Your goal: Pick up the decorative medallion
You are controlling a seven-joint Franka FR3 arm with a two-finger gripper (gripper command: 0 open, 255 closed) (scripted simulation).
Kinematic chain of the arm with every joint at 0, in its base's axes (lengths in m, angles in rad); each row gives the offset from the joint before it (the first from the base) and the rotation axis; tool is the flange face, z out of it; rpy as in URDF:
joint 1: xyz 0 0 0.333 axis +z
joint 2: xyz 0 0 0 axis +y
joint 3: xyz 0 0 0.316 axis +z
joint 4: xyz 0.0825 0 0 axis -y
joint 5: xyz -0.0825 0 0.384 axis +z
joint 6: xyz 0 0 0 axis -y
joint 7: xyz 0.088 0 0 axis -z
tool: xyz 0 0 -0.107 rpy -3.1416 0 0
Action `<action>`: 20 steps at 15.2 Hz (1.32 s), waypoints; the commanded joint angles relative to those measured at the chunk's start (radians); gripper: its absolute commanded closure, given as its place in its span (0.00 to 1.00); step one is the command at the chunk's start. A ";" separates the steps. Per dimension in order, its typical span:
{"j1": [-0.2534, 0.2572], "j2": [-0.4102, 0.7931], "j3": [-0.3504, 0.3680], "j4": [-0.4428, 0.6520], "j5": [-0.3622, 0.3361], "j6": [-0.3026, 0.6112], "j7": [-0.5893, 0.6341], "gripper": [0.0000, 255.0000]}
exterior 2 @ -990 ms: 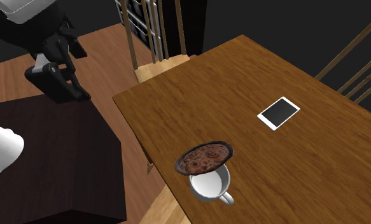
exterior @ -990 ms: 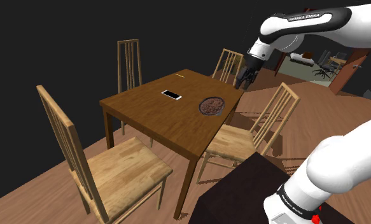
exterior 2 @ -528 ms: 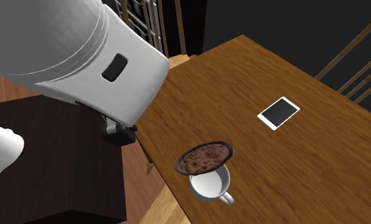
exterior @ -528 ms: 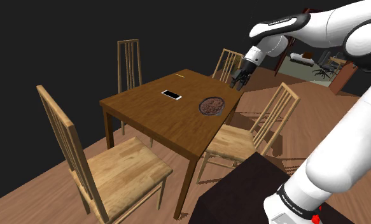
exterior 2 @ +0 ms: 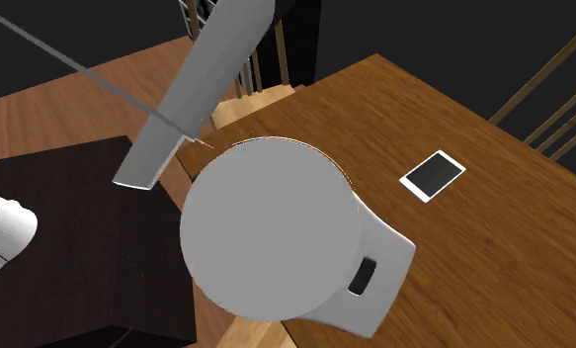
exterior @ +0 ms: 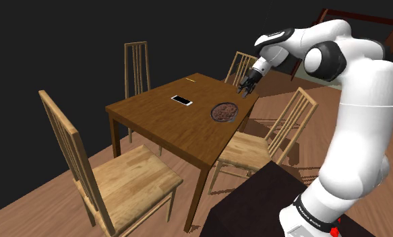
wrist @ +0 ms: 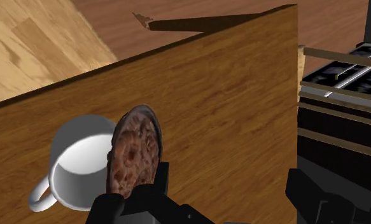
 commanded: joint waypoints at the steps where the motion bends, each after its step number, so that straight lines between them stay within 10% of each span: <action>1: -0.058 0.111 0.018 0.125 0.063 -0.059 -0.022 0.00; 9: -0.328 0.659 0.158 0.893 0.242 -0.315 0.100 0.00; 18: -0.313 0.677 0.156 0.828 0.240 -0.252 0.048 0.00; 19: -0.313 0.676 0.156 0.827 0.240 -0.252 0.048 1.00; 20: -0.313 0.677 0.156 0.829 0.241 -0.253 0.050 1.00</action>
